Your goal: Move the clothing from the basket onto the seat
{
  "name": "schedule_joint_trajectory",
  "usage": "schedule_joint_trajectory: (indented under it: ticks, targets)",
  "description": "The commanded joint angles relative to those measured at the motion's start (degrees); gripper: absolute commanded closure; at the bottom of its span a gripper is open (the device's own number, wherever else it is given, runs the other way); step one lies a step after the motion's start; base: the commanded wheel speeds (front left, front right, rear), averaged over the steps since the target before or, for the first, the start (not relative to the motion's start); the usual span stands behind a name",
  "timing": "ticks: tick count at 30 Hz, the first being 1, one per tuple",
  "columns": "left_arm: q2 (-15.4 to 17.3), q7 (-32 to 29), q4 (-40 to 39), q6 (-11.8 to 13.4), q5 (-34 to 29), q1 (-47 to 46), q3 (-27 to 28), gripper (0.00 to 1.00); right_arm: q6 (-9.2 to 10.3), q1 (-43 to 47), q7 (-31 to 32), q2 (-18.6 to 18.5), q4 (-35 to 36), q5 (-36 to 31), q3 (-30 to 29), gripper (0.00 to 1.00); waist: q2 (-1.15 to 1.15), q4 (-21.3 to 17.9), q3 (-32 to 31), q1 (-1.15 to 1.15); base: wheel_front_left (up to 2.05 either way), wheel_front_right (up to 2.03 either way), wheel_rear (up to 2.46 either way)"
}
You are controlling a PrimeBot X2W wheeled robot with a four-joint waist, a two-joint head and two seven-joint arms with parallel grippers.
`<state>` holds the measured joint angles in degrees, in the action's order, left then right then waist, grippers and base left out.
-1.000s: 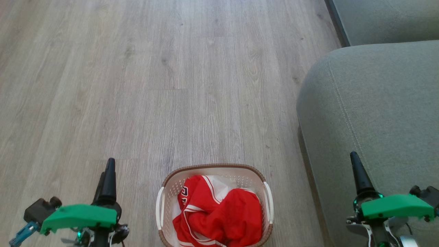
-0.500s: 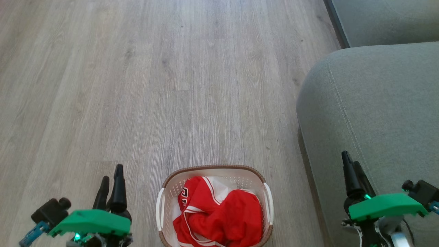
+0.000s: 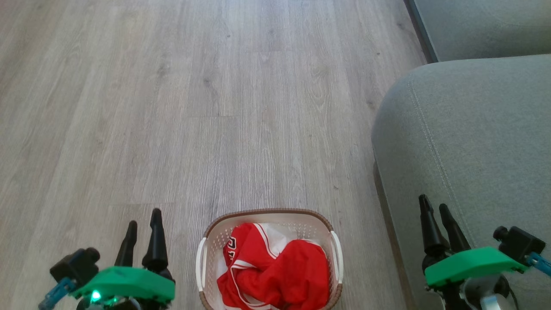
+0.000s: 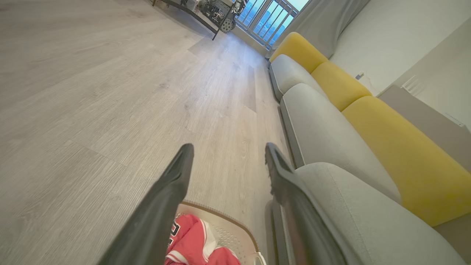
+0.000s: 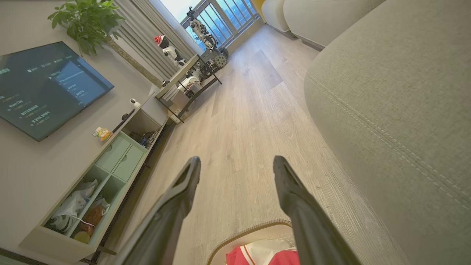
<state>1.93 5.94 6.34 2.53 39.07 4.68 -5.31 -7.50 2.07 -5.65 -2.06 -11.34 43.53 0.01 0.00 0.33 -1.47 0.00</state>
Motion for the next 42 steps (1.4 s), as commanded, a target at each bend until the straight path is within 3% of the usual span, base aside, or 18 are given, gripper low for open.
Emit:
schedule_joint_trajectory:
  ticks: [1, 42]
  targets:
    - [0.81, 0.72, -2.39, 0.35, -2.09, -0.82, 0.48, 0.00, 0.01, -1.40, -0.91, -0.60, 2.20, -1.99, 1.07, 0.00, 0.00, 0.00, -0.02, 0.00, 0.00, 0.00, 0.00]
    - [0.93, 7.60, -3.70, 3.67, -28.11, 2.49, -1.91, 0.00, 0.01, -0.85, -7.87, -0.78, 4.10, -30.66, 4.81, 0.00, 0.00, 0.07, 0.07, 0.00, 0.00, 0.00, 0.00]
